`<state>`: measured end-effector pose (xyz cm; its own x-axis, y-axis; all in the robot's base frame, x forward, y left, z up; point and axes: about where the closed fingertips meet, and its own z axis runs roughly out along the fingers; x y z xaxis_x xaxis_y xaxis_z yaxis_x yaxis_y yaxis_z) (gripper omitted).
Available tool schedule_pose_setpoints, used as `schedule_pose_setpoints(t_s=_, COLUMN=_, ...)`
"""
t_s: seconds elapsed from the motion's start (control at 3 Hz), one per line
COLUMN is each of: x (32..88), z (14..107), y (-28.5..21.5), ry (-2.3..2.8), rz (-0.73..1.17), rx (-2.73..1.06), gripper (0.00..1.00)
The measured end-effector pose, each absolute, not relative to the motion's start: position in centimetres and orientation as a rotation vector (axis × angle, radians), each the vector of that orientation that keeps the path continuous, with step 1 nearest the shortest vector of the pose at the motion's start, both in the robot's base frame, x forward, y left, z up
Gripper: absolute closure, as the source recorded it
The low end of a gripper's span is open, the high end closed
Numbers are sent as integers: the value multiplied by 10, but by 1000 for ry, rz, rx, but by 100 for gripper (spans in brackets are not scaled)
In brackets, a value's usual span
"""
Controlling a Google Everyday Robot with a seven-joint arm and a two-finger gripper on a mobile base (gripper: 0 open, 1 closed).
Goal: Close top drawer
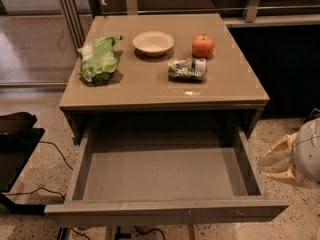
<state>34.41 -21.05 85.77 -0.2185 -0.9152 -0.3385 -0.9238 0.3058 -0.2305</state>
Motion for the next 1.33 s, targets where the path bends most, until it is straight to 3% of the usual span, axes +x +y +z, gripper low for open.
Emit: schedule_pose_setpoints(t_s=1.33, x=294, z=688, y=-139, ry=2182, rz=441, rx=-1585, gripper=100)
